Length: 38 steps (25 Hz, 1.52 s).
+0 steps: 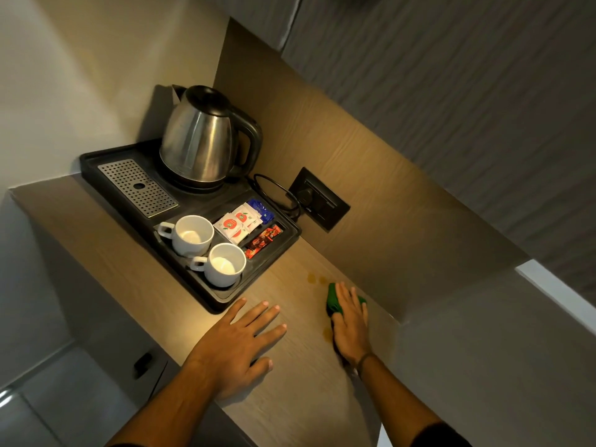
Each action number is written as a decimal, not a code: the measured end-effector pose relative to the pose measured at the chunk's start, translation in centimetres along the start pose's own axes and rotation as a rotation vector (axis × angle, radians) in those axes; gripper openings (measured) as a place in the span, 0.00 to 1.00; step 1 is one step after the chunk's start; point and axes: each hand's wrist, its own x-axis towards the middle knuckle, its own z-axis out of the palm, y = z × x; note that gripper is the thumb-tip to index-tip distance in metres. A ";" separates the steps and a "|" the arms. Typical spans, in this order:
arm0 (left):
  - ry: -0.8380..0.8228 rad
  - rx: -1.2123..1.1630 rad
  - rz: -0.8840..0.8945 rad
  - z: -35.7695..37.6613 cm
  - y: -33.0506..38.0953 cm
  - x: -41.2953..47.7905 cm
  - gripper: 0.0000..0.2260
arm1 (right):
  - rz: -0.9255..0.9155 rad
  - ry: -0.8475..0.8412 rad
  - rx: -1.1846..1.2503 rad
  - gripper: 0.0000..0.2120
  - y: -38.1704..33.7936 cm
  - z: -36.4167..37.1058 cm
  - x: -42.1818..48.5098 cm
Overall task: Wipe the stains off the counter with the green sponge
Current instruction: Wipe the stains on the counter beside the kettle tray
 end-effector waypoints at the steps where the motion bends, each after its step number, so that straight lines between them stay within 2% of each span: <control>1: 0.001 -0.006 -0.003 -0.1 0.1 -0.1 0.30 | -0.056 -0.009 0.025 0.33 0.7 0.0 -1.0; 3: 0.006 0.001 0.000 -0.3 0.4 -0.2 0.30 | -0.027 0.001 0.024 0.33 1.7 -0.8 -0.8; 5: 0.005 0.017 0.010 -0.6 0.5 -0.3 0.30 | 0.121 0.031 0.012 0.31 0.2 -1.0 1.6; 6: 0.010 0.018 0.013 -0.6 0.5 -0.3 0.30 | 0.132 0.028 0.014 0.30 -1.0 -0.6 2.3; 10: 0.026 0.003 0.009 -0.3 0.3 -0.2 0.29 | -0.175 -0.055 0.031 0.31 -1.6 1.0 0.3; 11: 0.023 0.006 0.008 -0.3 0.4 -0.2 0.29 | -0.174 -0.062 0.031 0.31 -1.2 0.6 0.3; 15: 0.006 0.017 0.015 -0.6 0.4 -0.1 0.29 | 0.038 -0.035 -0.012 0.29 -4.3 0.8 4.3; 19: 0.002 0.009 0.006 -0.4 0.3 -0.1 0.29 | -0.215 -0.101 0.000 0.31 -3.3 1.5 2.8; 23: 0.000 0.025 0.015 -0.4 0.4 -0.1 0.29 | 0.025 -0.074 -0.001 0.30 -5.7 0.9 5.8; 25: 0.006 0.027 0.017 -0.4 0.3 -0.1 0.29 | -0.089 -0.094 -0.001 0.31 -7.7 2.3 4.7; 27: 0.014 0.021 0.013 -0.4 0.3 -0.1 0.29 | -0.284 -0.129 -0.012 0.32 -6.4 3.1 1.6; 28: 0.012 0.021 0.011 -0.3 0.4 -0.1 0.29 | -0.312 -0.133 -0.013 0.32 -5.1 2.6 0.5; 30: 0.012 0.028 0.012 -0.3 0.4 -0.2 0.29 | -0.234 -0.116 -0.026 0.31 -4.0 1.6 1.1; 32: 0.011 0.043 0.017 -0.5 0.4 -0.1 0.29 | -0.083 -0.082 -0.015 0.32 -5.3 1.3 2.2; 33: 0.005 0.047 0.019 -0.5 0.4 -0.1 0.30 | -0.073 -0.074 -0.014 0.32 -6.1 1.6 1.8; 36: 0.001 0.054 0.005 -0.4 0.4 -0.1 0.30 | -0.280 -0.098 -0.025 0.32 -4.2 2.8 -3.1; 38: -0.008 0.052 0.014 -0.5 0.4 -0.1 0.30 | -0.309 -0.123 -0.040 0.29 -1.2 1.3 -4.7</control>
